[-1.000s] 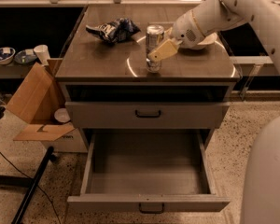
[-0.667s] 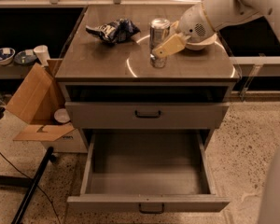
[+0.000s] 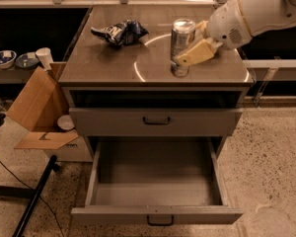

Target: Place redbull can into middle drawer

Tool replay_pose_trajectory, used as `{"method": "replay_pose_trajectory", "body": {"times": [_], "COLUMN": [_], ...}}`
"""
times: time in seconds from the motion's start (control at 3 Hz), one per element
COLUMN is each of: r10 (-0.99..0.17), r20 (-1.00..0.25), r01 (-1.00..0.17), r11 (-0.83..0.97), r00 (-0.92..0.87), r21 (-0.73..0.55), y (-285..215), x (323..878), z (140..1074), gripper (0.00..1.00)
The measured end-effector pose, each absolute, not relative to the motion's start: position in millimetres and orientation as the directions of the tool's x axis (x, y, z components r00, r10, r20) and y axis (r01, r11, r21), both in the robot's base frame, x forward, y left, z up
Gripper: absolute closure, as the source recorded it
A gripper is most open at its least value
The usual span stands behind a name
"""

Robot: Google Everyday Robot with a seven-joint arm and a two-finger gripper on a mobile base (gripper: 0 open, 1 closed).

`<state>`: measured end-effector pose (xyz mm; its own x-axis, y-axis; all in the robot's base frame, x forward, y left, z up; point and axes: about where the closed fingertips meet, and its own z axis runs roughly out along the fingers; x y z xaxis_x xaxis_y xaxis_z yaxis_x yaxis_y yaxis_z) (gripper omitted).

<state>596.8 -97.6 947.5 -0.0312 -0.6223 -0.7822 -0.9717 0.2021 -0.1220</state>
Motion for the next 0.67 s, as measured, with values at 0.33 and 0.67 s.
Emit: {"method": "replay_pose_trajectory", "body": {"times": [0.33,0.67], "r10": [-0.687,-0.746], "r20": [-0.725,-0.662], "r01": [-0.971,-0.973], "r11": [0.203,0.201], "r00": [-0.05,-0.078], "r21": [-0.126,-0.112], "y": [-105.9,-107.5], "x": [559.6,542.1], "z": [924.2,900.5], "gripper": [1.0,1.0]}}
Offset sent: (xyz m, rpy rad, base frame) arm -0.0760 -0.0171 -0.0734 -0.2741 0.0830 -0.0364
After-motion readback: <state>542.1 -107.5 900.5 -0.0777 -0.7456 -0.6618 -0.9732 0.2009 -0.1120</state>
